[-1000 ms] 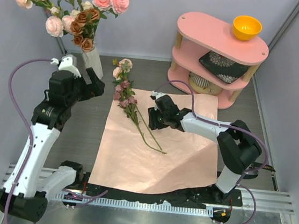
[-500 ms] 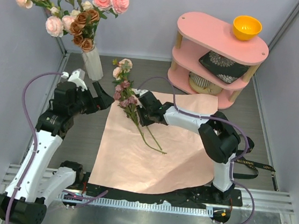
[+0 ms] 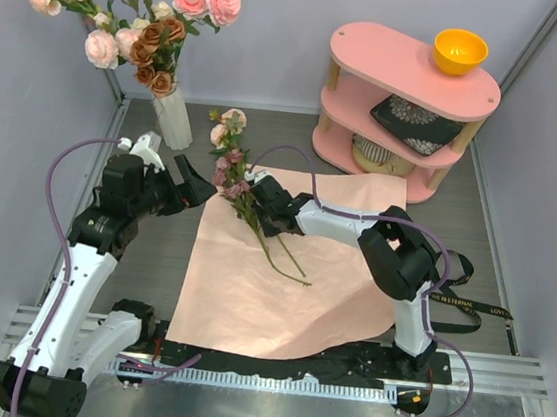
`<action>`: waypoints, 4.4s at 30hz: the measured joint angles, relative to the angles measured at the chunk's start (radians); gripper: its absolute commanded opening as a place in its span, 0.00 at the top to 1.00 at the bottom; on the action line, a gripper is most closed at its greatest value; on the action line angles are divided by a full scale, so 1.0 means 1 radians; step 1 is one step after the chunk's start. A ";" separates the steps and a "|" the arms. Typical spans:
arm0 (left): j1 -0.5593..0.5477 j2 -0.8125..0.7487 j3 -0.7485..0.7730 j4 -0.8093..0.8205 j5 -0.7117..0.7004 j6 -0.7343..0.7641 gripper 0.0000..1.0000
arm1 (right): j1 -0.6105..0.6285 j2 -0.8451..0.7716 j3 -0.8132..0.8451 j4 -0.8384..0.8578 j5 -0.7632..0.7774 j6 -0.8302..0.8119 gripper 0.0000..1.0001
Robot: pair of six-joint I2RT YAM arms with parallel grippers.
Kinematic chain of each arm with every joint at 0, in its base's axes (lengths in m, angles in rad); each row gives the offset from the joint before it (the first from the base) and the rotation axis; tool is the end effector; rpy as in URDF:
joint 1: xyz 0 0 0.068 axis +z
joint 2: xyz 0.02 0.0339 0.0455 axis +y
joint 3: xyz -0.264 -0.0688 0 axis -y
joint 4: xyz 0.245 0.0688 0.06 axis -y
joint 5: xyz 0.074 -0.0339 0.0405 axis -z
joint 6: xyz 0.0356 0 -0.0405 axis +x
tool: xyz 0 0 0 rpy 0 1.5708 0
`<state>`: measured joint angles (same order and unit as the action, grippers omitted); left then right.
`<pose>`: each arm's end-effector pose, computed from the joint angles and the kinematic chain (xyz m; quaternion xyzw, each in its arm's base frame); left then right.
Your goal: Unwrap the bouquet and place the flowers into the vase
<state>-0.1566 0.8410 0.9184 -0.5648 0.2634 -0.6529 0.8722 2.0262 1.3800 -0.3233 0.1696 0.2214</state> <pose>0.1757 -0.0371 0.3383 -0.1430 0.8400 -0.3047 0.4255 0.2809 0.3251 0.1610 -0.2805 0.9098 0.0843 0.2941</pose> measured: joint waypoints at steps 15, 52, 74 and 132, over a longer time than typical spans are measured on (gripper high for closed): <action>0.000 0.007 0.000 0.008 0.024 -0.021 0.07 | 0.007 -0.053 0.022 -0.028 0.084 -0.039 0.62; -0.140 0.371 -0.271 0.618 0.177 -0.526 0.15 | 0.000 -0.472 -0.239 0.143 0.202 -0.042 0.99; -0.339 0.994 0.129 0.779 -0.056 -0.693 0.54 | 0.000 -0.549 -0.362 0.121 0.176 -0.005 0.99; -0.386 0.053 -0.148 0.820 -0.153 -0.119 0.18 | 0.024 -0.709 -0.378 0.326 -0.450 0.021 0.99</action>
<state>-0.5430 0.8944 0.7704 0.2554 0.1104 -0.7719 0.8963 1.3174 1.0019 0.0025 -0.2802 0.2424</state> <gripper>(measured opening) 0.766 0.086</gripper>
